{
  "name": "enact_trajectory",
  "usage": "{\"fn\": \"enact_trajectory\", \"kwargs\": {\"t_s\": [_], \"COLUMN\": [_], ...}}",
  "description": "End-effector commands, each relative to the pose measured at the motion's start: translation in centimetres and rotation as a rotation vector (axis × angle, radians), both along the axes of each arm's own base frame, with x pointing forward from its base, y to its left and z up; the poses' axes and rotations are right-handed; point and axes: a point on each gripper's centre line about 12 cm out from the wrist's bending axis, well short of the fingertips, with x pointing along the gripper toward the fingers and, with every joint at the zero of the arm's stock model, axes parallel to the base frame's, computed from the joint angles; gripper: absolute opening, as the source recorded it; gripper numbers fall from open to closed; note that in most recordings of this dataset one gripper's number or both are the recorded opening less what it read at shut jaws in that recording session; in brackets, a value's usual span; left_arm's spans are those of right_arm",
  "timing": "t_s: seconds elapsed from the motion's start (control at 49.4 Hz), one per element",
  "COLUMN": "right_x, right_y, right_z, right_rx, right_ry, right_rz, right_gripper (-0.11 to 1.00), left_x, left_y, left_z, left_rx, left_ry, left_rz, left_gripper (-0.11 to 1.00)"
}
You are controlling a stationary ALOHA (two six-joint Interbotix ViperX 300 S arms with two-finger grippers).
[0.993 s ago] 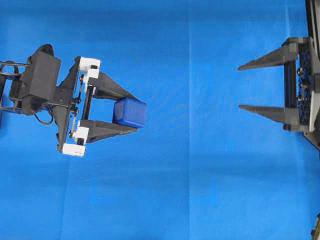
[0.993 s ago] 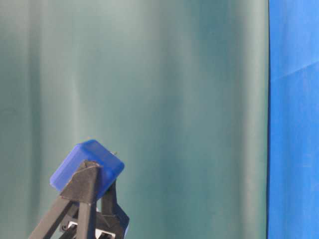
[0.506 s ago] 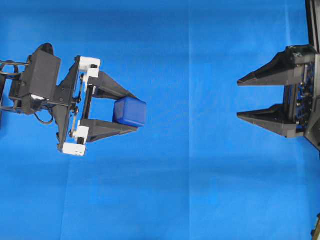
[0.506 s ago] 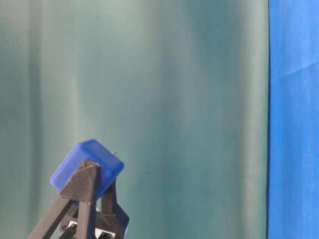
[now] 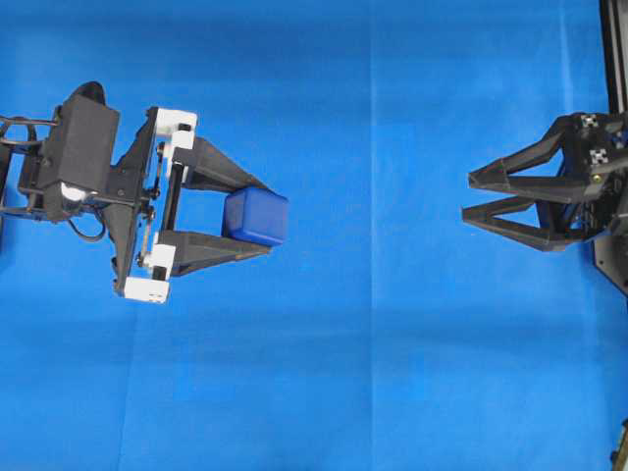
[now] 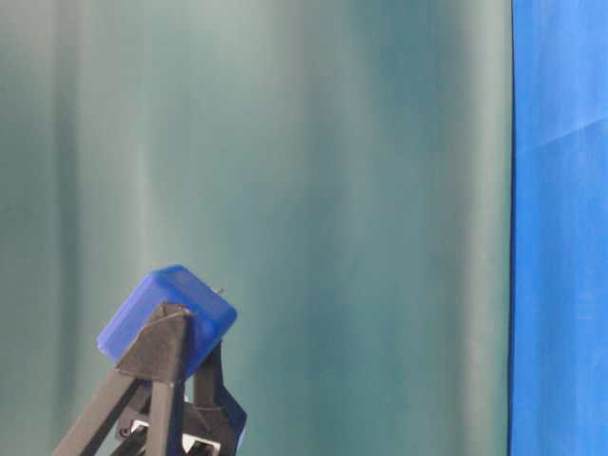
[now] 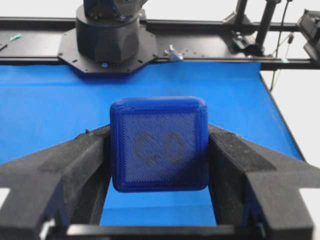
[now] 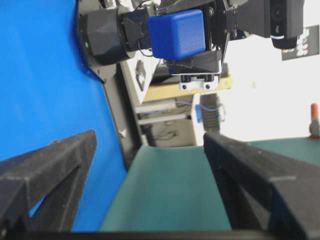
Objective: Handover the blue block to the right arm after grasping it with the left arm, then place it in the designated position.
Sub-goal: 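Rotate the open right gripper to face the held cube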
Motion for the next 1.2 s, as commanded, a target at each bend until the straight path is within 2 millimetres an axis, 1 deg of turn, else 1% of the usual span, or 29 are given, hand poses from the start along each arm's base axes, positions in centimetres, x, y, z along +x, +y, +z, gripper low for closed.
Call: {"fn": "enact_trajectory", "kwargs": {"t_s": [0.0, 1.175], "right_x": [0.34, 0.53], "right_y": [0.14, 0.15], "right_z": [1.13, 1.20], "right_rx": [-0.029, -0.043], "right_ry": [-0.032, -0.032], "right_rz": [0.011, 0.012], "right_gripper": [0.94, 0.94], "left_x": [-0.16, -0.19], "left_y": [0.07, 0.18], "left_z": [1.25, 1.24], "left_rx": [-0.006, -0.006], "left_ry": [-0.041, -0.041], "left_rz": [0.002, 0.005], "left_gripper": [0.48, 0.48]}}
